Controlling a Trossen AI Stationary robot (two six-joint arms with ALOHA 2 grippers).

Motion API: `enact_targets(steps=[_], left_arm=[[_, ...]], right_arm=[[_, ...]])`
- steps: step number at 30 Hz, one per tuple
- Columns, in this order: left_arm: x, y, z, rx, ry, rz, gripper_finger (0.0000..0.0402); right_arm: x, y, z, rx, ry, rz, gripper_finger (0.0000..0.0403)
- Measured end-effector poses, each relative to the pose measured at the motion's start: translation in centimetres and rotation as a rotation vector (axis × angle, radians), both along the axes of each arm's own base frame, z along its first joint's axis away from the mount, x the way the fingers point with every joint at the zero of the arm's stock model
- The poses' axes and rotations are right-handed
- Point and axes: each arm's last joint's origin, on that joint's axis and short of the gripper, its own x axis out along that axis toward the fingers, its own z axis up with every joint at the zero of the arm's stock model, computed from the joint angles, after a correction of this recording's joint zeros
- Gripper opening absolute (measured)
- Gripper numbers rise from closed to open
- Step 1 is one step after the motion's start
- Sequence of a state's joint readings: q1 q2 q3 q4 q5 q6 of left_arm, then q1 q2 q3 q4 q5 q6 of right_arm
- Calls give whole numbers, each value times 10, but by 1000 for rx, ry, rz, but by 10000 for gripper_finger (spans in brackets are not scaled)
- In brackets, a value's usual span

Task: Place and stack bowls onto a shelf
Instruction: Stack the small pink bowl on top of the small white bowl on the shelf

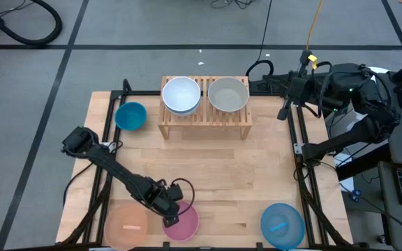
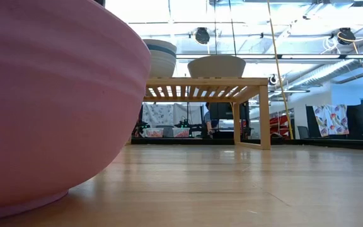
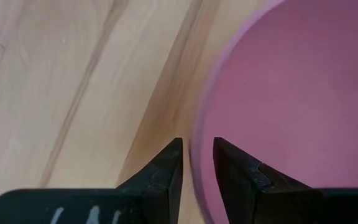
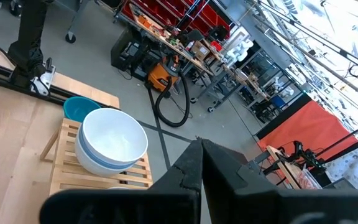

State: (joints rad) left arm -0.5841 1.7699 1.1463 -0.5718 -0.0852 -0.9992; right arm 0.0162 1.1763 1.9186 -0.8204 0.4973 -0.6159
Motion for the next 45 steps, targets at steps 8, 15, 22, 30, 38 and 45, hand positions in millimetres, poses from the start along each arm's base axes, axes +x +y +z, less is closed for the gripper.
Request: enact_targets(steps=[8, 15, 22, 30, 38, 45], left_arm=[[7, 12, 1, -92, 54, 98, 11], [11, 19, 10, -111, 33, 183, 5], [10, 43, 75, -147, 13, 310, 4], [-3, 96, 188, -23, -88, 357, 4], [-40, 163, 279, 175, -186, 422, 4], [-71, 228, 320, 356, -316, 486, 4]], right_arm=[[0, 0, 0, 1, -1, 0, 0], [0, 0, 0, -26, 14, 5, 0], [0, 0, 0, -54, 24, 8, 0], [0, 0, 0, -54, 24, 8, 0], [0, 0, 0, -54, 24, 8, 0], [0, 0, 0, -51, 23, 8, 0]])
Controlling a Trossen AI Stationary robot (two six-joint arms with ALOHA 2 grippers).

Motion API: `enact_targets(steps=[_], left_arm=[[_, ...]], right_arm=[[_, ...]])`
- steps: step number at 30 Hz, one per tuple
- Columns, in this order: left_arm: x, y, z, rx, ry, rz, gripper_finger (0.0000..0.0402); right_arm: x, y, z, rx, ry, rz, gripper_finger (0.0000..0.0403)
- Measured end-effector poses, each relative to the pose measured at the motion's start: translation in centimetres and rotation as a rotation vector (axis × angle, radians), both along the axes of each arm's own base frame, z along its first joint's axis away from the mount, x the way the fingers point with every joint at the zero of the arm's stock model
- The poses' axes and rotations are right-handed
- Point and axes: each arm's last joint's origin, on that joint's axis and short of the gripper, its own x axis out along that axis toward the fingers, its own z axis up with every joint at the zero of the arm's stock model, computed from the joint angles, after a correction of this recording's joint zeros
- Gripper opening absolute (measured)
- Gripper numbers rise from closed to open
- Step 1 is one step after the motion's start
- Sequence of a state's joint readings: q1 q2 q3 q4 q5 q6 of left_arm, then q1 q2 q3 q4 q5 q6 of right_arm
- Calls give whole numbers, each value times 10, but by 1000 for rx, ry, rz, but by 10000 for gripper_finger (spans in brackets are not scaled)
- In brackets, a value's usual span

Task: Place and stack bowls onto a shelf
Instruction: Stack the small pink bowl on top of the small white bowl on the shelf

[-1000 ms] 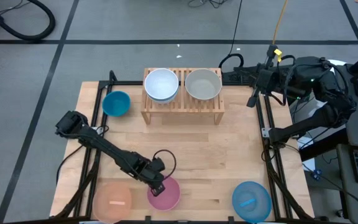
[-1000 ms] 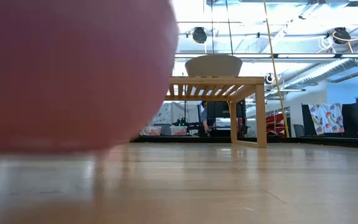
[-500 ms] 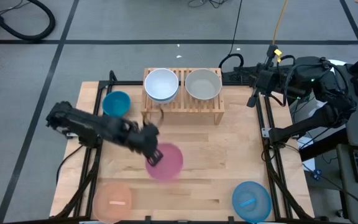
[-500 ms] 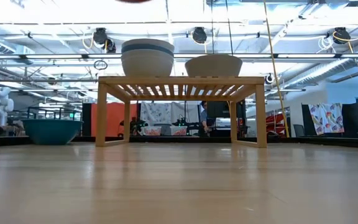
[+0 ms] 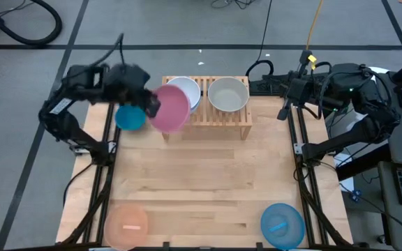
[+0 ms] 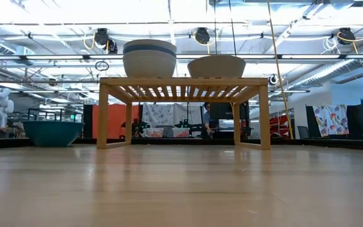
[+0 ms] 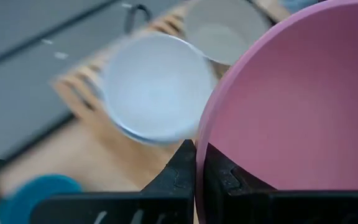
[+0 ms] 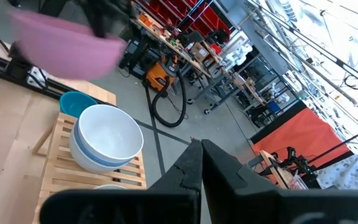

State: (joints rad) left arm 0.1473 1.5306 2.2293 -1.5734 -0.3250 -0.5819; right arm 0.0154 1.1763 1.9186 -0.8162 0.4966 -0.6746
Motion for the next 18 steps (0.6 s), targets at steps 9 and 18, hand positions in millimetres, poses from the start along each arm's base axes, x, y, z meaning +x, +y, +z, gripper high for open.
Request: enact_targets(steps=[9, 18], left_arm=[[-7, 75, -6, 79, 121, 17, 4], [3, 135, -28, 41, 183, -49, 4]], right_arm=[[0, 0, 0, 0, 0, -1, 0], [0, 0, 0, 0, 0, -1, 0]])
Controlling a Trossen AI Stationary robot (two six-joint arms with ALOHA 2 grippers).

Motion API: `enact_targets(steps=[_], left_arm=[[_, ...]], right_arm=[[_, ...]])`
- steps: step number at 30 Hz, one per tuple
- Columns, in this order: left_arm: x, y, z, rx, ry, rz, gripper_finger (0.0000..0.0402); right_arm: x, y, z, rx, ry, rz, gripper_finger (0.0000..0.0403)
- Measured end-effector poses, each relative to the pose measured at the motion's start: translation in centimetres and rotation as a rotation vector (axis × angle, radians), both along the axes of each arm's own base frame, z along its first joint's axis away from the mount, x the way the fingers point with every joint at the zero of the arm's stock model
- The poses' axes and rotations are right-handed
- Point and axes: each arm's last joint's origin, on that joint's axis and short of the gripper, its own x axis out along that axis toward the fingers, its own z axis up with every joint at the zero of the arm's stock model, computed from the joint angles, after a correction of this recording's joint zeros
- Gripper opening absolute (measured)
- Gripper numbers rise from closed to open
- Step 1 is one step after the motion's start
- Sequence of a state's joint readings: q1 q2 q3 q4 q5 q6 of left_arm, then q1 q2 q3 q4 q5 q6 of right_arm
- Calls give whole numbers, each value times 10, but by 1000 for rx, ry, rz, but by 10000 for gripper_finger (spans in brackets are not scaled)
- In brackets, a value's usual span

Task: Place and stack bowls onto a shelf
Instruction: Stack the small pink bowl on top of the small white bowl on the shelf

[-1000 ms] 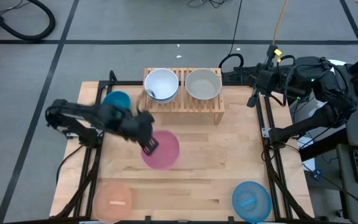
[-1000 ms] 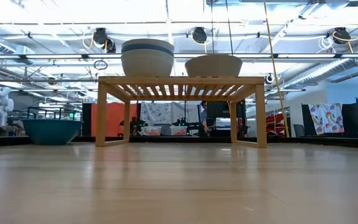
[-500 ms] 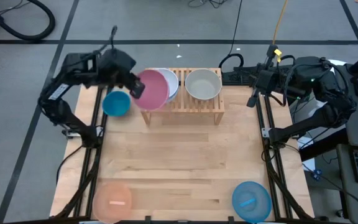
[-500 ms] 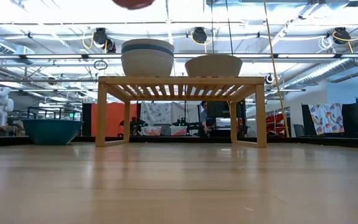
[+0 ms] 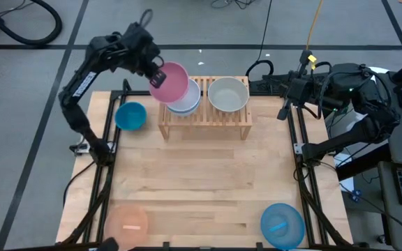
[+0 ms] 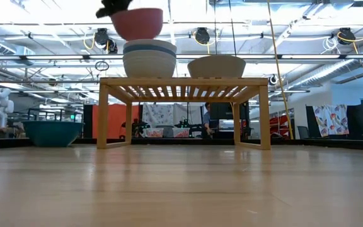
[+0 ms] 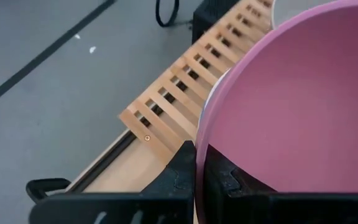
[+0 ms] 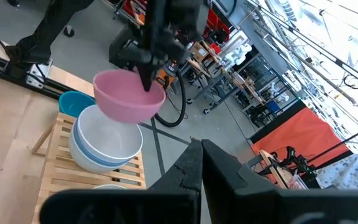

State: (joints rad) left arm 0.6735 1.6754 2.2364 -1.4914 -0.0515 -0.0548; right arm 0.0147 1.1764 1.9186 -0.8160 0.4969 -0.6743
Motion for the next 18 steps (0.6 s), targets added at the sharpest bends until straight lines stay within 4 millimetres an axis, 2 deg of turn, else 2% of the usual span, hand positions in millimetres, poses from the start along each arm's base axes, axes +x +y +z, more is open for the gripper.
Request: enact_targets(steps=[8, 13, 18], left_arm=[[20, 33, -29, -83, 66, -88, 4], [31, 42, -43, -108, 111, -138, 4], [33, 43, -45, -105, 116, -176, 14]], right_arm=[[0, 0, 0, 0, 0, 0, 0], [0, 0, 0, -1, 0, 0, 0], [0, 0, 0, -2, -3, 0, 0]])
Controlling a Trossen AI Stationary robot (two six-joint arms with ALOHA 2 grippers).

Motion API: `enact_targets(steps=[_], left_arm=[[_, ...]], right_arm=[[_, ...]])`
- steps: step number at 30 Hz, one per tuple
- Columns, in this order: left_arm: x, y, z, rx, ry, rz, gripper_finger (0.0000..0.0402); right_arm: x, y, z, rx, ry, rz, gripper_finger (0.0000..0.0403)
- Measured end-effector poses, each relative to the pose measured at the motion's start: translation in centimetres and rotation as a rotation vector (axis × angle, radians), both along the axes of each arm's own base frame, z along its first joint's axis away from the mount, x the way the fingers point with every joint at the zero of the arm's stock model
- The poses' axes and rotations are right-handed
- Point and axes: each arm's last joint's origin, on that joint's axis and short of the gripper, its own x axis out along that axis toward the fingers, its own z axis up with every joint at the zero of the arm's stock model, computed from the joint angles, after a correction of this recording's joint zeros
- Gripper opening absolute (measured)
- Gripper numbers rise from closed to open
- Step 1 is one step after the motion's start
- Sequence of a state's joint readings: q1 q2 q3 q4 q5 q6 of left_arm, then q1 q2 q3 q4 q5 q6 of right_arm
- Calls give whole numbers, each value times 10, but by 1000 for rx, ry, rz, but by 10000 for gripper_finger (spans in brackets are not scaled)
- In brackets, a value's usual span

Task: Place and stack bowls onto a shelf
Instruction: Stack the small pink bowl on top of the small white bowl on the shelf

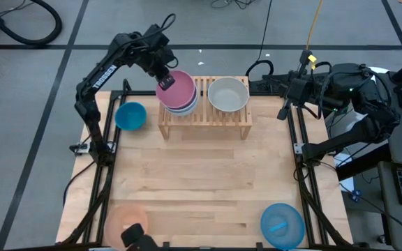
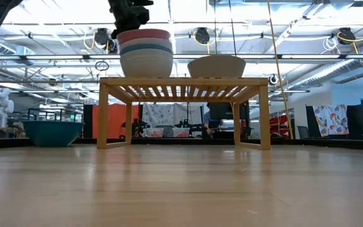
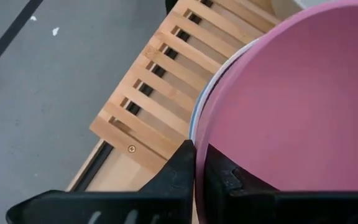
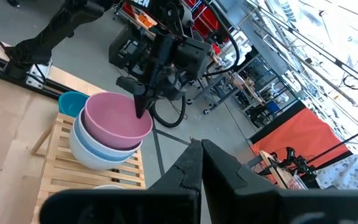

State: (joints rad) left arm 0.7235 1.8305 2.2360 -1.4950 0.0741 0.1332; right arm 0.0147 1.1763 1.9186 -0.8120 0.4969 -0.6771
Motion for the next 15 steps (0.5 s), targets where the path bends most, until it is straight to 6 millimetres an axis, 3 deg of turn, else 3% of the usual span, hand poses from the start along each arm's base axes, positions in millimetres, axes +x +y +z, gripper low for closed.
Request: enact_targets(steps=[6, 15], left_arm=[[2, -1, 1, -3, -21, 18, 48], [4, 0, 2, 17, -32, 18, 54]], right_arm=[[0, 0, 0, -40, 21, 6, 0], [0, 0, 0, -43, 24, 7, 0]])
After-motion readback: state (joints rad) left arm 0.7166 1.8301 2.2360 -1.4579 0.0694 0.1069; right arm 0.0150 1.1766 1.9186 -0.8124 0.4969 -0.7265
